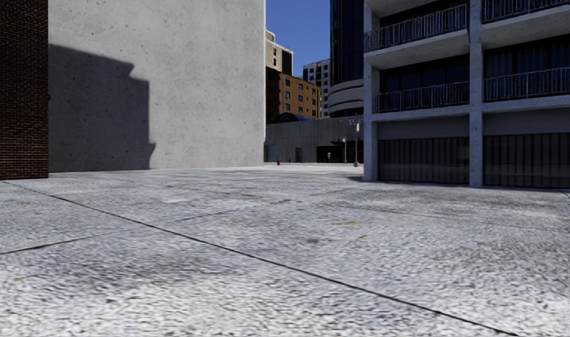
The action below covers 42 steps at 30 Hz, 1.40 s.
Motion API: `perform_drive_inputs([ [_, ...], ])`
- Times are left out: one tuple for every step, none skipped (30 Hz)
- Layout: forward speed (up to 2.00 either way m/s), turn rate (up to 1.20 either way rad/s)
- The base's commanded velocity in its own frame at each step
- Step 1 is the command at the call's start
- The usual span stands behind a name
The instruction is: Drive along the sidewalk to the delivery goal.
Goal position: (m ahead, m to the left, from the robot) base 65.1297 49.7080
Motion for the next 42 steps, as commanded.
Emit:
perform_drive_inputs([
  [2.0,0.0],
  [2.0,0.0],
  [2.0,0.0],
  [2.0,0.0],
  [2.0,0.0],
  [2.0,0.0],
  [2.0,0.0],
  [2.0,0.0],
  [2.0,0.0],
  [2.0,0.0],
  [2.0,0.0],
  [2.0,0.0],
  [2.0,0.0],
  [2.0,0.0],
  [2.0,0.0],
  [2.0,0.0],
  [2.0,0.0],
  [2.0,0.0],
  [2.0,0.0],
  [2.0,0.0],
  [2.0,0.0],
  [2.0,0.0],
  [2.0,0.0],
  [2.0,0.0],
  [2.0,0.0],
  [2.0,0.0],
  [2.0,0.0],
  [2.0,0.0],
  [2.0,0.0],
  [2.0,0.0],
  [2.0,0.0],
  [2.0,0.0],
  [2.0,0.0],
  [2.0,0.0],
  [2.0,0.0],
  [2.0,0.0],
  [2.0,0.0],
  [2.0,0.0],
  [2.0,0.0],
  [2.0,0.0],
  [2.0,0.0],
  [2.0,0.0],
])
